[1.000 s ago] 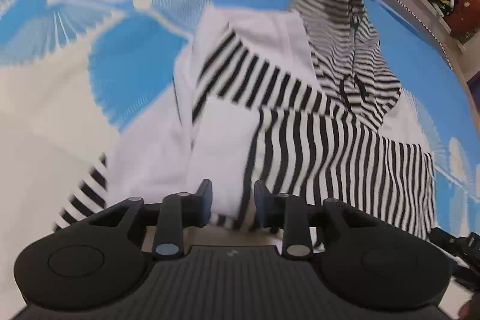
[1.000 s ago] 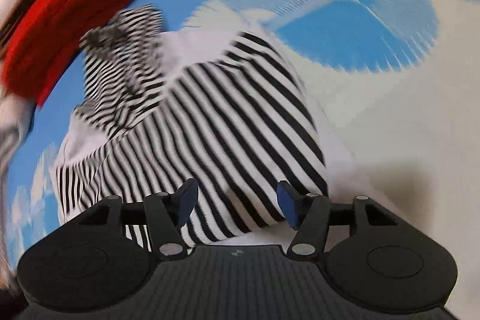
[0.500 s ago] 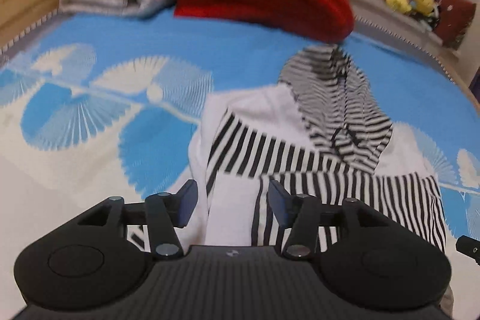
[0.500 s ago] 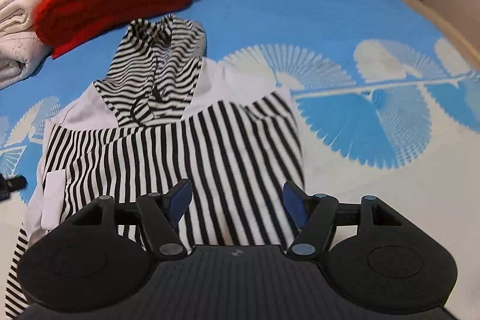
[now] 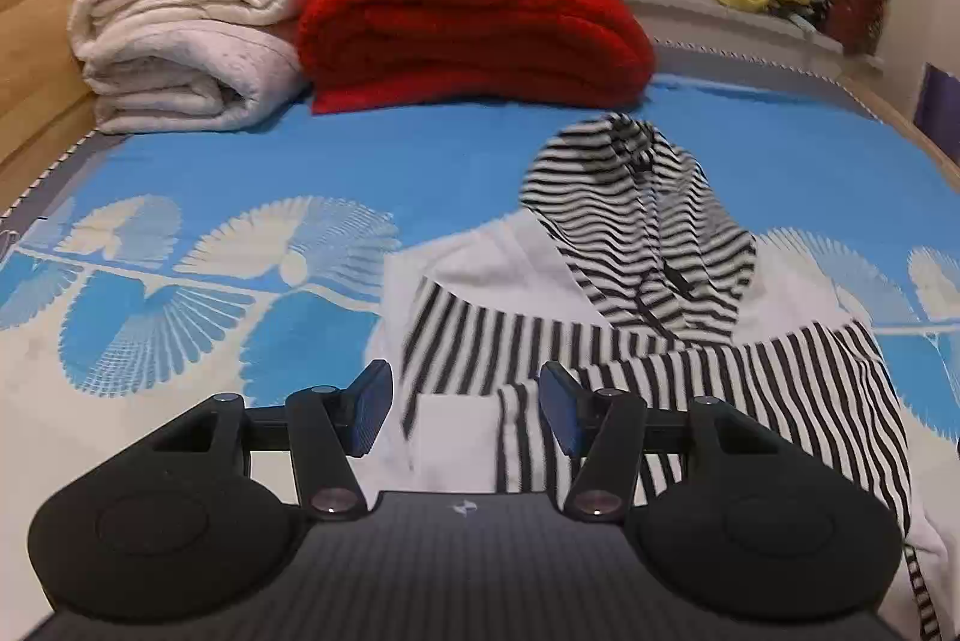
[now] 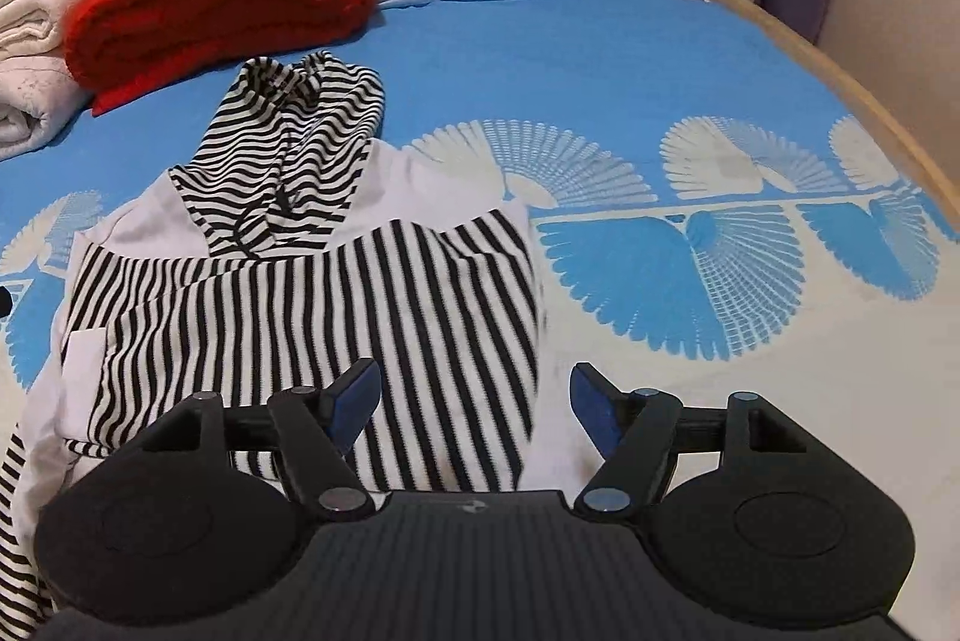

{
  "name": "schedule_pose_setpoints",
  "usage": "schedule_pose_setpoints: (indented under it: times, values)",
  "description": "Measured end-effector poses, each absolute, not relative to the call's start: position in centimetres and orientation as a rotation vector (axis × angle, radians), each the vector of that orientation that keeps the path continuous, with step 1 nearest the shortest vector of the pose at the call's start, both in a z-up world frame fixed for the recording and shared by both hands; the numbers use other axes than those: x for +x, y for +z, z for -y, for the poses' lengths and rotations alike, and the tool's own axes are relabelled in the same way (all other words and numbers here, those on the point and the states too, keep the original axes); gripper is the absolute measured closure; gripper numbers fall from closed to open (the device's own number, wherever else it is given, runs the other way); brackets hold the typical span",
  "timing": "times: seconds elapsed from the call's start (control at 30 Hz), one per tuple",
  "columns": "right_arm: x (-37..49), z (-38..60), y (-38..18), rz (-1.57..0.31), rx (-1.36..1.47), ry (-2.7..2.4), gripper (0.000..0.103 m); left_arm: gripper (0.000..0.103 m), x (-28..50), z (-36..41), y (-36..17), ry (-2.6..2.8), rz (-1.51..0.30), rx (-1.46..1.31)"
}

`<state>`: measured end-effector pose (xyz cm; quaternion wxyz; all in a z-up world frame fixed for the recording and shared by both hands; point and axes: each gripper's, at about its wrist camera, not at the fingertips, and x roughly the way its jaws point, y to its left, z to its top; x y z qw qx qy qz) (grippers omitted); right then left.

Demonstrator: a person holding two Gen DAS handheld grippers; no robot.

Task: Fold small clothes

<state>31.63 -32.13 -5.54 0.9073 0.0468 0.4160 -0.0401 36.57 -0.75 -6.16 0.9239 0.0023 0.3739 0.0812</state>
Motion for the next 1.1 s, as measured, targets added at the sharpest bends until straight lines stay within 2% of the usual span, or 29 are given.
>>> schedule_pose_setpoints:
  times: [0.27,0.37,0.63,0.7,0.9,1.0,1.07,1.1]
  values:
    - [31.1,32.9,-4.7,-0.856,0.094,-0.081,0.032,0.044,37.5,2.2,-7.3,0.151,-0.789,-0.002]
    - [30.9,33.2,-4.6,-0.855,0.085,-0.080,0.032,0.049,37.8,2.7,-7.1,0.154,-0.782,-0.013]
    - [30.6,34.0,-4.5,-0.860,0.077,-0.072,0.032,0.080,37.9,2.1,-5.4,0.199,-0.738,-0.049]
    - [30.5,34.2,-4.3,-0.852,0.064,-0.077,0.033,0.083,37.5,1.1,-4.2,0.227,-0.720,-0.074]
    - [30.4,35.7,-3.7,-0.817,0.045,-0.130,0.038,0.083,39.2,-0.4,-1.5,0.230,-0.740,-0.109]
    - [30.5,36.3,-3.9,-0.812,0.044,-0.136,0.057,0.083,42.8,-0.1,-0.1,0.197,-0.733,-0.092]
    - [30.7,36.6,-4.1,-0.814,0.055,-0.122,0.074,0.083,46.3,0.1,0.6,0.149,-0.734,-0.106]
    - [30.7,36.7,-4.2,-0.816,0.059,-0.117,0.076,0.083,47.9,0.1,0.6,0.130,-0.741,-0.113]
